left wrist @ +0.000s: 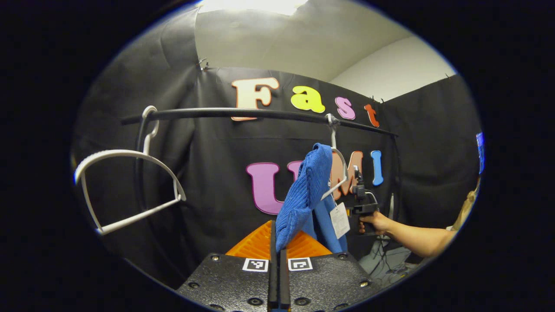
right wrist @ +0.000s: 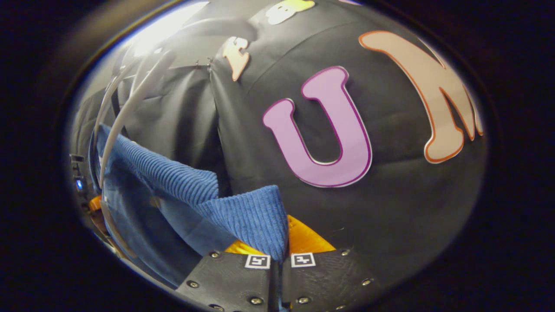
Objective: Grasp the clothes on the hanger with both hands and then place them into the laundry hamper below.
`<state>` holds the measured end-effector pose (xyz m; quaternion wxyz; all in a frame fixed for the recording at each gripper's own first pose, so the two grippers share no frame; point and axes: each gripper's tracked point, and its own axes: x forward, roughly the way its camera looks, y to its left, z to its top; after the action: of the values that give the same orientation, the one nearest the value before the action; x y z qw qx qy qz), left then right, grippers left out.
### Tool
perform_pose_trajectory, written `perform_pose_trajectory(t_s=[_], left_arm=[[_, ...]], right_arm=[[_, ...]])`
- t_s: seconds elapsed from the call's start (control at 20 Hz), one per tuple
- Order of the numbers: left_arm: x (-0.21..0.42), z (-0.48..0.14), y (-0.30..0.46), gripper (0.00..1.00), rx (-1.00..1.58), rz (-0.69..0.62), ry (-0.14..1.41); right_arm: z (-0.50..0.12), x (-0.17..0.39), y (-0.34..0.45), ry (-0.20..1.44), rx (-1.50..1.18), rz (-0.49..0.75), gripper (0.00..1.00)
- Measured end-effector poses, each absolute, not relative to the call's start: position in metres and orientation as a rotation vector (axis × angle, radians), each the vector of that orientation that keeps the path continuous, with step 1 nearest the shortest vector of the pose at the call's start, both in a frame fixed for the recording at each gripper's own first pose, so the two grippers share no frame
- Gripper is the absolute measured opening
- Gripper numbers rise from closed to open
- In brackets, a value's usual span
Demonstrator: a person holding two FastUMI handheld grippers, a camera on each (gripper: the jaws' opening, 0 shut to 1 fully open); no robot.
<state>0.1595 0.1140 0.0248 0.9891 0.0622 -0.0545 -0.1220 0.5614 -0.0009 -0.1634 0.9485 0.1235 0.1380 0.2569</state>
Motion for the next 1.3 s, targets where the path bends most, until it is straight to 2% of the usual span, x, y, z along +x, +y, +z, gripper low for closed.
perform_pose_trajectory(t_s=[0.25, 0.5, 0.7, 0.75, 0.85, 1.05, 1.3], left_arm=[[0.146, 0.01, 0.107, 0.01, 0.104, -0.254, -0.131], [0.111, 0.012, 0.106, 0.02, 0.053, -0.274, -0.164], [0.093, 0.004, 0.114, 0.02, 0.041, -0.24, -0.173], [0.088, 0.0, 0.122, 0.02, 0.049, -0.215, -0.17], [0.078, -0.008, 0.131, 0.02, 0.048, -0.176, -0.157], [0.071, -0.013, 0.132, 0.02, 0.044, -0.167, -0.142], [0.064, -0.007, 0.12, 0.02, 0.023, -0.182, -0.148]], right_arm=[[-0.167, 0.527, 0.01, 0.185, 0.216, 0.37, 0.03], [-0.154, 0.44, 0.033, 0.111, 0.242, 0.305, 0.03], [-0.153, 0.394, 0.038, 0.108, 0.197, 0.215, 0.03], [-0.155, 0.383, 0.038, 0.109, 0.195, 0.183, 0.0], [-0.154, 0.364, 0.035, 0.101, 0.193, 0.13, 0.04], [-0.153, 0.331, 0.027, 0.115, 0.169, 0.036, 0.04], [-0.13, 0.293, 0.013, 0.096, 0.159, -0.022, 0.03]])
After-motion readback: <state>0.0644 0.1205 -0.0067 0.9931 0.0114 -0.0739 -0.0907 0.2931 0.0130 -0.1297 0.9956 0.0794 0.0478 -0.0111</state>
